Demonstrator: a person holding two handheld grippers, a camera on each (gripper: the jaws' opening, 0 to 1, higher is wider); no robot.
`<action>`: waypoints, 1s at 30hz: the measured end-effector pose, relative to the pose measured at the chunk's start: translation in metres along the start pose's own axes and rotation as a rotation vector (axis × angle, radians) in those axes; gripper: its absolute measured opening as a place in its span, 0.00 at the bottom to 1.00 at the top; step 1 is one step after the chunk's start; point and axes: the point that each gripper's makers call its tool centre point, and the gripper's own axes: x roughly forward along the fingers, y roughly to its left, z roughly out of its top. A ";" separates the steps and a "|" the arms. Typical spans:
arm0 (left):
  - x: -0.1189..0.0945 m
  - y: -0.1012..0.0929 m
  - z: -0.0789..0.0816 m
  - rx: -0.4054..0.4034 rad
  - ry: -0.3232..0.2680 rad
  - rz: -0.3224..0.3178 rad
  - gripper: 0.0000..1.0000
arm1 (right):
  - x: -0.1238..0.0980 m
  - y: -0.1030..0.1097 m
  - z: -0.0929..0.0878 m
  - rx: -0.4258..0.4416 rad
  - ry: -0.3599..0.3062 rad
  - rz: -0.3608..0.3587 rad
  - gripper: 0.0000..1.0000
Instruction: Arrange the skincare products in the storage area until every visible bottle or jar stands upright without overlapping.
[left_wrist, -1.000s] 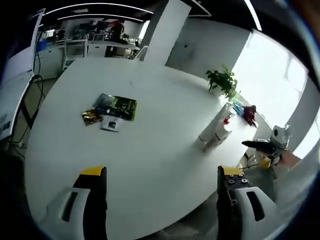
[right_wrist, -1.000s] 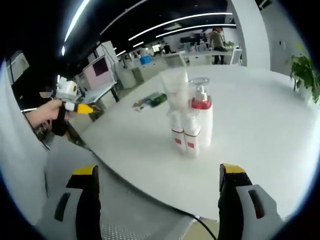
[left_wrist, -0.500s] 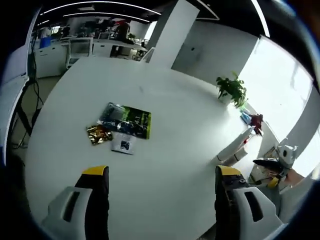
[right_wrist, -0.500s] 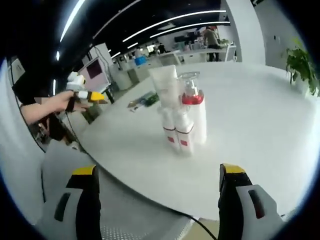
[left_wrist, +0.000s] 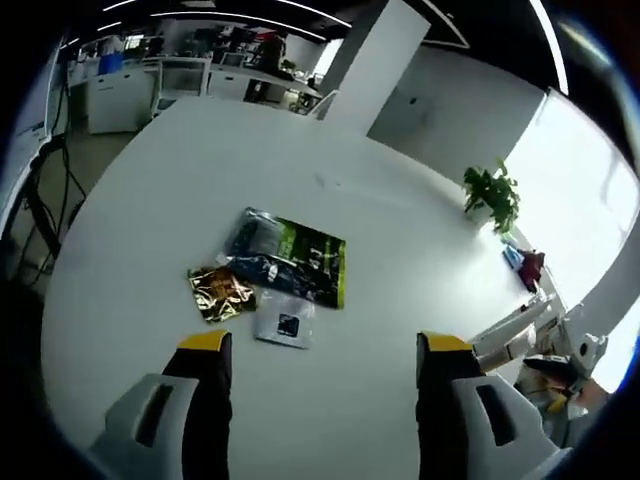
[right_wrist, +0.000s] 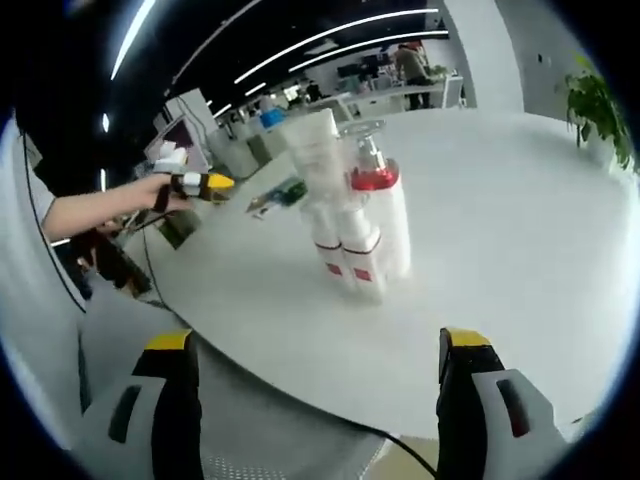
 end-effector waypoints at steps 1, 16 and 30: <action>0.002 0.004 -0.001 -0.005 -0.001 0.003 0.65 | 0.001 -0.001 0.000 0.003 0.002 -0.001 0.99; 0.047 0.043 0.017 -0.008 -0.004 0.103 0.56 | 0.005 -0.013 -0.006 0.034 0.044 -0.020 0.99; 0.071 0.056 0.022 -0.059 -0.039 0.230 0.41 | 0.007 -0.018 -0.008 0.046 0.061 -0.021 0.99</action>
